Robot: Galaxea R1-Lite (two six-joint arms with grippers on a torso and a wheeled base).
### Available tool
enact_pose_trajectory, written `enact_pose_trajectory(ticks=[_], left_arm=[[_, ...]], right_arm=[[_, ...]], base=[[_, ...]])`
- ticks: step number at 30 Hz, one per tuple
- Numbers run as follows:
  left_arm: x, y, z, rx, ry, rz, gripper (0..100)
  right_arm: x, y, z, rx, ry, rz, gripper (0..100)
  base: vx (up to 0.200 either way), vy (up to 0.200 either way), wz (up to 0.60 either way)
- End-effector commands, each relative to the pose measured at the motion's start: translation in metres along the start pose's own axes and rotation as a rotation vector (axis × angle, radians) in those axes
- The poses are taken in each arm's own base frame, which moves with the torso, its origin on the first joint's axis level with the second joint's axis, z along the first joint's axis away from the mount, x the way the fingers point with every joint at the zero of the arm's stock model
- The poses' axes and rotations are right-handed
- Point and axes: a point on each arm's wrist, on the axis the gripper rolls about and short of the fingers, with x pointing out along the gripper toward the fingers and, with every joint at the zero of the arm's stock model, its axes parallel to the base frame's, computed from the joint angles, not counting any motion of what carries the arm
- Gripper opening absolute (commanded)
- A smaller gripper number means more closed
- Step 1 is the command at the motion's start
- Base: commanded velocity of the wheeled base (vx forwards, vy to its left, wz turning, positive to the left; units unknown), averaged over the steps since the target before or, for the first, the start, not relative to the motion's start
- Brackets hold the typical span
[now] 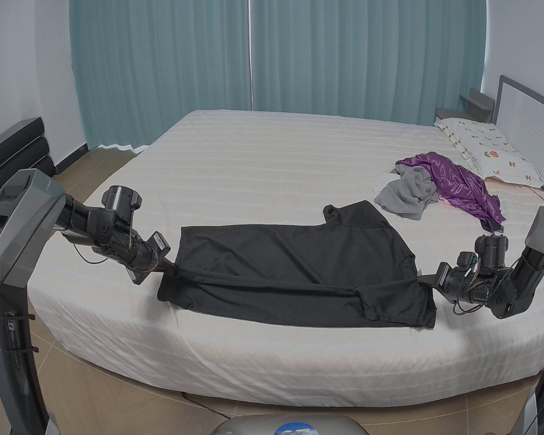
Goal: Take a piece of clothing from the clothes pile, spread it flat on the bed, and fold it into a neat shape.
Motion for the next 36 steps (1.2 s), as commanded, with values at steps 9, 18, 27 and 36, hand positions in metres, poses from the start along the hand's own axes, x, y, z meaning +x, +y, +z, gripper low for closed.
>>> enact_pose_trajectory(ticks=[9,18,27,36], left_arm=[[0.022,0.002,0.002,-0.039,0.016,0.008,100],[-0.024,0.001,0.001,-0.054,-0.020,-0.021,100],[-0.079,0.023,-0.040,-0.073,0.015,-0.064,100],[-0.090,0.031,-0.073,-0.053,0.054,-0.066,100]], right_arm=[[0.018,-0.008,-0.006,0.003,0.024,-0.001,100],[-0.029,0.021,-0.001,0.121,-0.055,0.053,100],[-0.071,0.027,-0.027,0.233,-0.090,0.092,100],[-0.073,0.022,-0.045,0.272,-0.038,0.070,100]], base=[[0.000,0.000,0.00],[0.000,0.000,0.00],[0.000,0.000,0.00],[0.200,0.000,0.00]])
